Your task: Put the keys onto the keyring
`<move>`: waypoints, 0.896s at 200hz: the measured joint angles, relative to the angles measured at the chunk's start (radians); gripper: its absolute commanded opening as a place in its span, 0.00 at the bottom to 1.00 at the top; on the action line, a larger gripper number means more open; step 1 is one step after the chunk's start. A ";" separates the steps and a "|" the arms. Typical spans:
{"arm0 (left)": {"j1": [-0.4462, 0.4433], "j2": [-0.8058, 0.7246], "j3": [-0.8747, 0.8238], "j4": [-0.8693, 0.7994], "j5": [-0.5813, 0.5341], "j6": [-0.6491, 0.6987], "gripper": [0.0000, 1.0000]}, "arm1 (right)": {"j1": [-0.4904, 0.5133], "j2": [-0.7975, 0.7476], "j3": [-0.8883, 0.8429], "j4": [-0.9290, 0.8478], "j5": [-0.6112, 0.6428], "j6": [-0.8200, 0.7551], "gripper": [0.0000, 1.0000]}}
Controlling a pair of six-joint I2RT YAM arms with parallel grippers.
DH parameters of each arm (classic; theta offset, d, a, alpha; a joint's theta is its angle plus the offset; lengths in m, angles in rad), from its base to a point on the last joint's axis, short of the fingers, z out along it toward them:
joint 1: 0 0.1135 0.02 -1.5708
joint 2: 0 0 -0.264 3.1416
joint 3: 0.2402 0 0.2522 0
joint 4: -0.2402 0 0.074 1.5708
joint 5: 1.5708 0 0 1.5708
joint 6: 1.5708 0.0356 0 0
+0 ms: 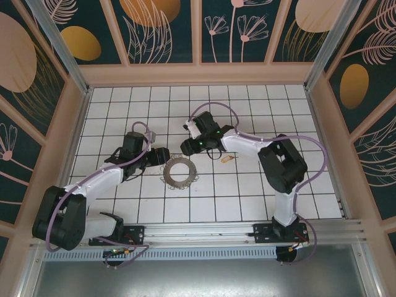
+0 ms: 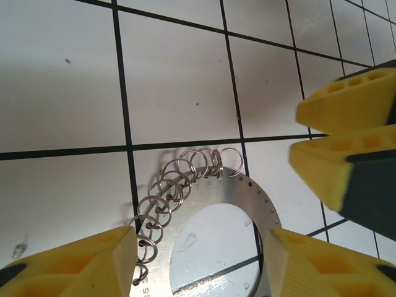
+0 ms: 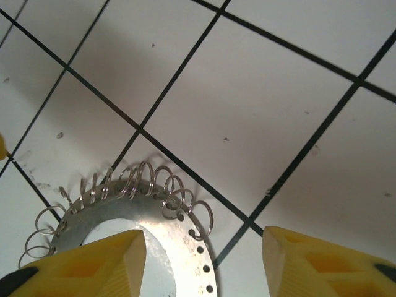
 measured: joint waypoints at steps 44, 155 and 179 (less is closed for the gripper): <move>0.000 -0.004 0.000 -0.018 -0.018 0.009 0.56 | 0.000 0.058 0.012 -0.048 -0.056 0.010 0.41; 0.000 -0.021 0.011 -0.024 -0.019 0.015 0.53 | -0.006 0.124 0.040 -0.044 -0.106 0.048 0.39; 0.000 -0.022 0.011 -0.025 -0.021 0.016 0.53 | -0.010 0.125 0.044 -0.043 -0.108 0.056 0.38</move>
